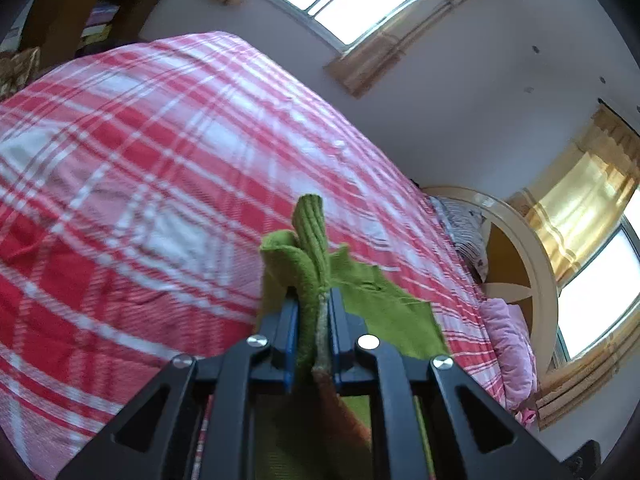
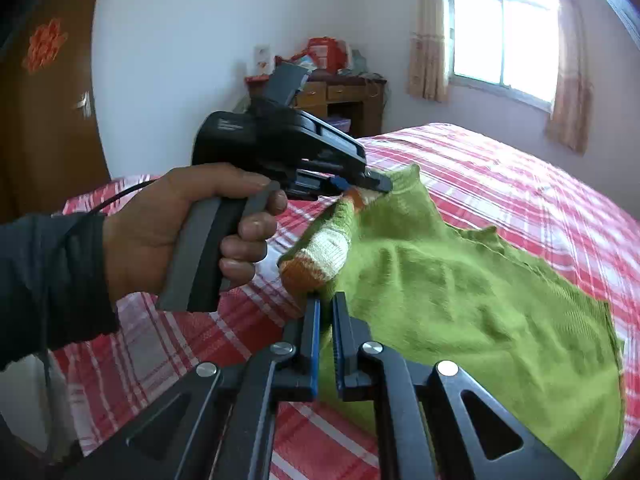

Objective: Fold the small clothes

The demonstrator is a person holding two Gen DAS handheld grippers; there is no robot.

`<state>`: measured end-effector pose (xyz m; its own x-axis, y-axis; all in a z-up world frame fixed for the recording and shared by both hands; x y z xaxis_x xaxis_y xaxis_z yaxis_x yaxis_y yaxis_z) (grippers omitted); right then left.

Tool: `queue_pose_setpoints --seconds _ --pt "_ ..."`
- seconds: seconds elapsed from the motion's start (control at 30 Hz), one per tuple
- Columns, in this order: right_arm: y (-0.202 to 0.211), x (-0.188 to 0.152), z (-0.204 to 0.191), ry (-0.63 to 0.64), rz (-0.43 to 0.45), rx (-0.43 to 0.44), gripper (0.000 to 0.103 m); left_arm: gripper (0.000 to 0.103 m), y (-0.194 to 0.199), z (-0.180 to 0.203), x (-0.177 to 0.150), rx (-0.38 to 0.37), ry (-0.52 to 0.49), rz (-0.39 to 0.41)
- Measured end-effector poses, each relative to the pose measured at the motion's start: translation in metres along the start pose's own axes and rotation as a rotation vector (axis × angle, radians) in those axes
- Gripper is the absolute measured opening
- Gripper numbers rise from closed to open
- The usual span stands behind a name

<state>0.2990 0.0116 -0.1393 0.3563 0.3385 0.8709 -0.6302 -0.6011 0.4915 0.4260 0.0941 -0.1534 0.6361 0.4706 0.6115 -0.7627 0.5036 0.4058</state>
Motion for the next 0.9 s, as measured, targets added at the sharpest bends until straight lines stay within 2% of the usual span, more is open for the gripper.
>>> queue_pose_setpoints --seconds 0.43,0.9 --pt "0.059 0.000 0.049 -0.169 0.110 0.016 0.004 0.013 -0.021 0.080 0.009 -0.027 -0.099 0.005" --pt "0.111 -0.021 0.117 -0.325 0.186 -0.034 0.004 0.013 -0.075 0.166 -0.019 -0.080 -0.221 -0.069"
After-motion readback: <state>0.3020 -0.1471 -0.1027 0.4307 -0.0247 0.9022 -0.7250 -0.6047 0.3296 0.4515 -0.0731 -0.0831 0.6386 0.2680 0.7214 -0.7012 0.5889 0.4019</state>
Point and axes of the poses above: each gripper's, at about its wrist camera, not at the fingertips, and y roughly against the way its jaws point, z to its right, x to its top, the point moved 8 cm from there along -y, roughly the way its jaws point, and after that the axes turned 7 degrees about z, right-handed, at the moved point
